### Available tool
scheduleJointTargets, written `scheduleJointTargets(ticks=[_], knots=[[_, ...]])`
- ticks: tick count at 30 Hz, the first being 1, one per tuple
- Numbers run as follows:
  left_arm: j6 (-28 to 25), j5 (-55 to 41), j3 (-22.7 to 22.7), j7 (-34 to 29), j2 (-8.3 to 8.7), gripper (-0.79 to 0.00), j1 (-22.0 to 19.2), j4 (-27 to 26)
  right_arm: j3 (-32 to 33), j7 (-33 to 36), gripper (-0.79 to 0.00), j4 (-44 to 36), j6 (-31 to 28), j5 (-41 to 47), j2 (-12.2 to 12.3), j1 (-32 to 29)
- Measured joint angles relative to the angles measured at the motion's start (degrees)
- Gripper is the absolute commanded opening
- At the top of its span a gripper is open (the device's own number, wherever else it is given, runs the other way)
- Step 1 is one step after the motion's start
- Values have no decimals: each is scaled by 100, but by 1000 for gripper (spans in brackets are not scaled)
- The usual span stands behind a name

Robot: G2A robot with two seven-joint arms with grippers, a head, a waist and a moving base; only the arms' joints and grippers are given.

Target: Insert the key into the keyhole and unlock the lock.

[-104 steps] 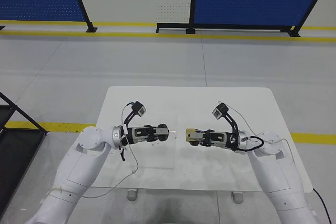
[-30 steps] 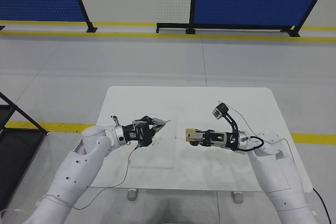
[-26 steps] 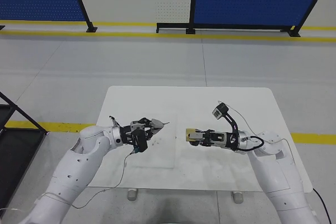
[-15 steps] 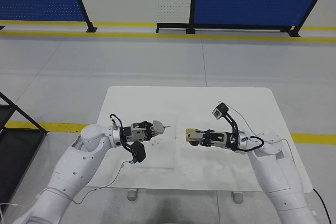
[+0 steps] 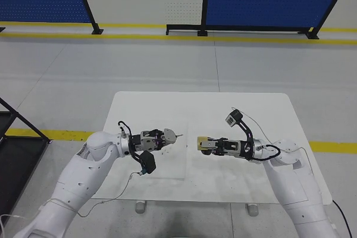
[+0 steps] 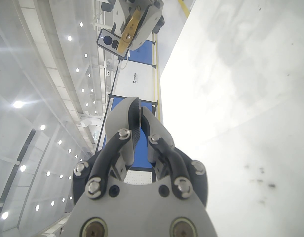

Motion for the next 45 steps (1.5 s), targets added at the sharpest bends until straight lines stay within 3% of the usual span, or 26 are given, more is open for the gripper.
scheduleJointTargets(ticks=[8,13,16,33,45], knots=[[1798,1228,56,241,59,-785,-9,-155,0,0,-785,0,0,0,0,0],[2903,1367,13,388,72,-785,23,-109,0,0,-785,0,0,0,0,0],[3284,1515,52,332,70,-785,24,-120,0,0,-785,0,0,0,0,0],[3241,1739,168,230,66,-785,-50,-272,0,0,-785,0,0,0,0,0],[2458,2108,4,136,174,-785,91,-1002,0,0,-785,0,0,0,0,0]])
